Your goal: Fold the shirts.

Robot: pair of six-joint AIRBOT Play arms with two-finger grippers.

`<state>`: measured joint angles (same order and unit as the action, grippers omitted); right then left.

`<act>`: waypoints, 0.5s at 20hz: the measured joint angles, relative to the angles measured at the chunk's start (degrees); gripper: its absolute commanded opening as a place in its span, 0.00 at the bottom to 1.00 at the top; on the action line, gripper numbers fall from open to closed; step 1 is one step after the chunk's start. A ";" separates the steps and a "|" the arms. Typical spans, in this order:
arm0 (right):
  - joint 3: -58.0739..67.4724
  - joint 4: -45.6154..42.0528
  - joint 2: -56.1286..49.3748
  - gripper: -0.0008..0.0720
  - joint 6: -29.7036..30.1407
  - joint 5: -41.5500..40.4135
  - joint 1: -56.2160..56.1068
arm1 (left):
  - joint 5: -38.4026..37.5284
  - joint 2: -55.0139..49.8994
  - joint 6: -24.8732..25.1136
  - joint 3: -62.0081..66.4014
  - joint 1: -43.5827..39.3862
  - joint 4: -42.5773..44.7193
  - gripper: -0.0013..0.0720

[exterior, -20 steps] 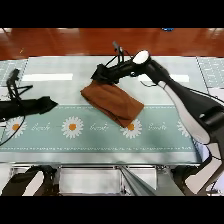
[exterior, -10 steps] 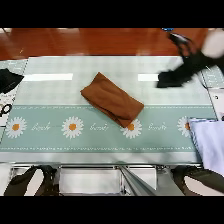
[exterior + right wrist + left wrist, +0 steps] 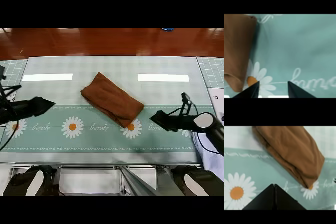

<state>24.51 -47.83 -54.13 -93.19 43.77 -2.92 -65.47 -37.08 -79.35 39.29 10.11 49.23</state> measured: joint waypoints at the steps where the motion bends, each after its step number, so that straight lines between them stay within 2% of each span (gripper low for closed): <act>1: -0.35 6.01 -3.21 0.58 3.98 -1.05 0.07 | 0.83 -0.26 -0.24 -0.68 -1.05 -0.20 0.04; 5: 3.19 19.78 -15.15 0.58 14.08 -1.40 -2.71 | 1.60 -1.01 -0.63 -1.95 -3.28 -0.50 0.04; 9: 10.82 24.44 -24.22 0.54 18.62 -0.50 -7.28 | 1.99 -1.55 -0.85 -2.29 -3.93 -0.66 0.04; 10: 12.98 24.68 -25.88 0.35 19.19 -0.70 -8.04 | 2.03 -1.62 -0.85 -2.32 -3.98 -0.68 0.04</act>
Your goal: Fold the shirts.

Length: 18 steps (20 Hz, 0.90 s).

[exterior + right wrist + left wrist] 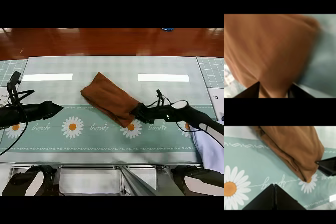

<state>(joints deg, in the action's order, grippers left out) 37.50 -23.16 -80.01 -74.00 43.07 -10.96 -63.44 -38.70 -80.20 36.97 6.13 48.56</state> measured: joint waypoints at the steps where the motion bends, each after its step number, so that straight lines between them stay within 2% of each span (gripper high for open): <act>1: 2.01 -0.15 -1.49 0.07 0.46 -0.11 -0.55 | 0.00 -0.04 0.00 -0.04 -0.07 0.00 0.04; 6: 13.20 -1.99 -4.33 0.05 2.36 5.20 -1.42 | 0.81 -0.22 0.02 -0.09 -0.13 0.00 0.04; 13: 43.98 -25.00 -5.01 0.05 -11.17 20.94 1.07 | 2.67 -3.43 0.00 -0.09 -0.20 -0.07 0.04; 18: 61.24 -31.17 -3.89 0.05 -17.88 34.14 8.96 | 4.39 -4.48 1.07 -0.24 -0.20 -0.17 0.04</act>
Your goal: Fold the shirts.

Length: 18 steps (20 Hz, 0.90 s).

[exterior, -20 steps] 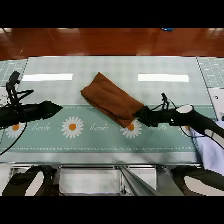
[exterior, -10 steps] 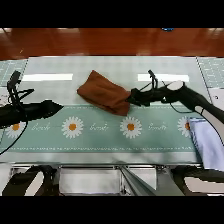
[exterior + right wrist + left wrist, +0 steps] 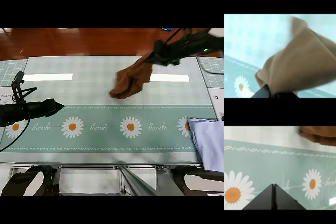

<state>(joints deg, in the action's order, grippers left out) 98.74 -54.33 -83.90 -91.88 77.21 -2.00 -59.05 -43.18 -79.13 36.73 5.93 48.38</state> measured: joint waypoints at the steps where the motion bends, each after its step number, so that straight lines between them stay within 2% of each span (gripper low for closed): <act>1: 2.14 -0.48 0.66 0.05 -0.92 2.34 2.40 | 1.05 -0.24 0.35 -0.11 0.02 -0.02 0.04; 6: 6.58 -1.66 5.42 0.05 -3.54 10.91 16.35 | 3.65 -1.62 1.11 -0.48 -1.88 -1.07 0.04; 13: 7.52 -9.11 11.67 0.05 -4.09 23.82 34.91 | 10.05 -4.87 1.29 -0.57 -12.02 -1.53 0.04; 18: 1.95 -13.88 17.55 0.05 -2.10 26.45 45.33 | 13.75 -8.09 0.57 -0.57 -15.50 -1.53 0.04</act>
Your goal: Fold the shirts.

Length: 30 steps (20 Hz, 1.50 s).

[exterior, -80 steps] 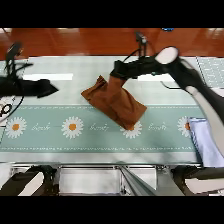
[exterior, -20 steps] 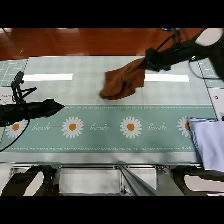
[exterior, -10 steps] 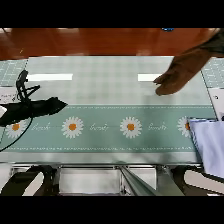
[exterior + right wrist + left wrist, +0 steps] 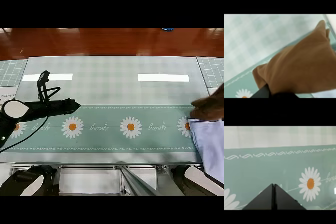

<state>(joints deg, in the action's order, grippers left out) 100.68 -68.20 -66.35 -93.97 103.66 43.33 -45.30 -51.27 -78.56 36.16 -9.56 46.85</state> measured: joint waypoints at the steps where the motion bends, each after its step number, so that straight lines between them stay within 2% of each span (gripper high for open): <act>1: -2.47 -0.72 1.64 0.05 0.44 -0.02 2.03 | 0.57 -0.26 -0.22 0.00 -0.09 -0.02 0.04; 6: -16.79 -10.78 9.31 0.05 1.88 -0.20 12.44 | 1.92 -0.87 -0.39 0.00 1.14 0.02 0.04; 12: -29.51 -25.57 13.70 0.05 1.57 -0.31 16.59 | 1.44 -0.96 -0.55 0.00 4.63 0.04 0.04; 13: -31.15 -28.02 13.94 0.14 1.53 -0.31 16.81 | 1.07 -0.96 -0.55 0.00 5.18 0.07 0.04; 14: -32.85 -30.47 14.03 0.43 1.36 -0.35 16.98 | 0.61 -0.98 -0.52 0.00 5.68 0.07 0.04; 15: -34.23 -32.46 14.03 0.57 1.31 -0.37 17.05 | 0.44 -1.01 -0.55 0.00 6.08 0.07 0.04; 16: -35.45 -34.10 13.94 0.57 1.11 -0.33 17.14 | 0.44 -1.01 -0.55 0.00 6.34 0.07 0.04; 20: -37.75 -36.20 12.63 0.57 0.17 1.03 17.20 | 2.40 -0.98 0.92 0.00 7.39 0.04 0.04; 21: -37.97 -35.19 12.26 0.53 0.00 1.01 17.09 | 3.13 -1.01 2.05 0.04 8.13 0.07 0.04; 22: -38.10 -33.68 11.85 0.37 -0.15 0.98 16.74 | 3.87 -1.01 3.04 0.42 9.44 0.04 0.04; 23: -38.01 -31.82 11.43 0.16 -0.42 0.63 15.98 | 4.55 -1.01 3.54 1.14 11.10 0.07 0.04; 24: -37.77 -29.73 10.84 0.05 -0.85 -0.13 14.88 | 4.63 -1.01 3.78 2.51 13.18 0.07 0.04; 27: -36.37 -15.80 8.26 0.05 -1.46 -6.19 7.58 | 1.84 -1.01 3.76 9.53 19.19 -0.72 0.04; 30: -33.16 -0.70 4.66 0.05 0.76 -17.35 -8.13 | -2.64 -1.16 3.72 18.71 21.31 -2.38 0.04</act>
<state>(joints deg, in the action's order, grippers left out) 67.53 -68.90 -61.69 -93.21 86.30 35.20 -47.94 -52.42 -74.85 54.87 11.75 44.47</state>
